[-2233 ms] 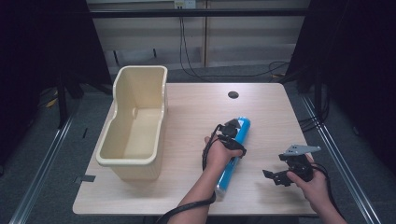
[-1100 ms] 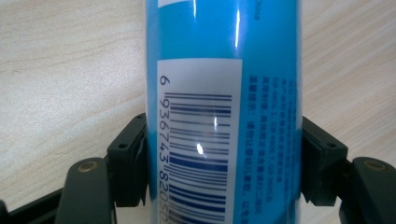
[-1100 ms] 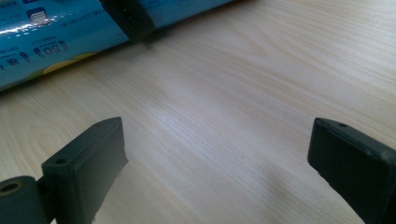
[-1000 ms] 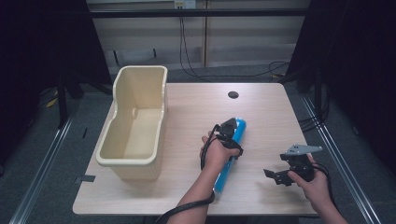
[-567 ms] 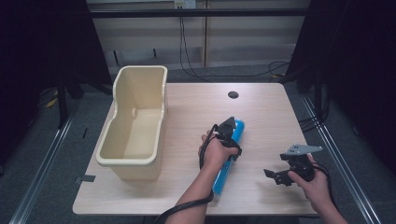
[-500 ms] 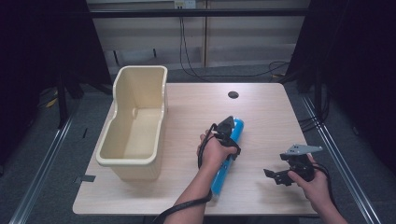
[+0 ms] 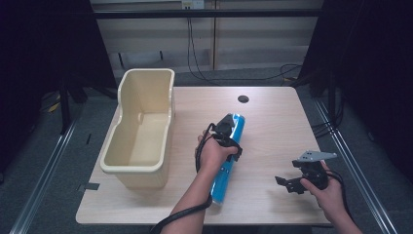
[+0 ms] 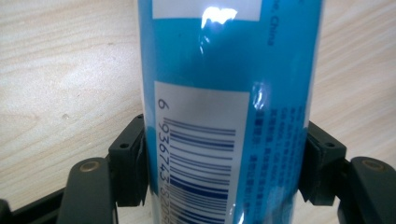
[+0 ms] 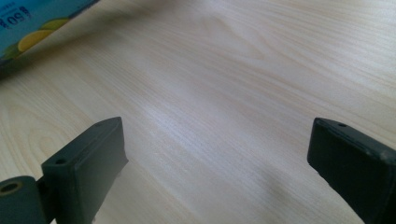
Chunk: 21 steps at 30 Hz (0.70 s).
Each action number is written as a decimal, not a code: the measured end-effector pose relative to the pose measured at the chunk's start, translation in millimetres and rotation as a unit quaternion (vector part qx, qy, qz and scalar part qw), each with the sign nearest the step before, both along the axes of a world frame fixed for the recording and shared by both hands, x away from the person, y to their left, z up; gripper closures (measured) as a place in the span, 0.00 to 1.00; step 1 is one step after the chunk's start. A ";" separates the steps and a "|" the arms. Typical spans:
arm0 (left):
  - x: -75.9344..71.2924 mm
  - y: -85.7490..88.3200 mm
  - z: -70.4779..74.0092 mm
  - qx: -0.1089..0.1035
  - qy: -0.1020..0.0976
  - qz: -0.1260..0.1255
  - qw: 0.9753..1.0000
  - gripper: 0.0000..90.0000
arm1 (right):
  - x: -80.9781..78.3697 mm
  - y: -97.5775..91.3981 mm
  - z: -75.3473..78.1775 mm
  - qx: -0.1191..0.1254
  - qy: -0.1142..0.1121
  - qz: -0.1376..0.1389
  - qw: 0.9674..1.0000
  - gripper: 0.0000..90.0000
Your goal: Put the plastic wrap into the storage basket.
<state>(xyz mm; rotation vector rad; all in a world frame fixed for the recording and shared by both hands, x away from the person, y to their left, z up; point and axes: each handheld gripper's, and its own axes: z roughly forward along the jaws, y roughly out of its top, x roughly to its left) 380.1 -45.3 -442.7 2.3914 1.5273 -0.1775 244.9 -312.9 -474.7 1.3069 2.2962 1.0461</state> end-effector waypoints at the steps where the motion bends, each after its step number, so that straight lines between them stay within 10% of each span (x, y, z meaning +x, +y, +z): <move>1: 0.3 0.1 -2.3 0.001 -0.002 0.000 1.000 0.36 | -0.2 0.0 0.2 0.001 0.001 0.000 1.000 0.05; 21: -2.9 -0.5 -19.8 0.014 -0.026 -0.001 1.000 0.35 | -0.5 0.4 0.7 0.000 -0.002 -0.002 1.000 0.05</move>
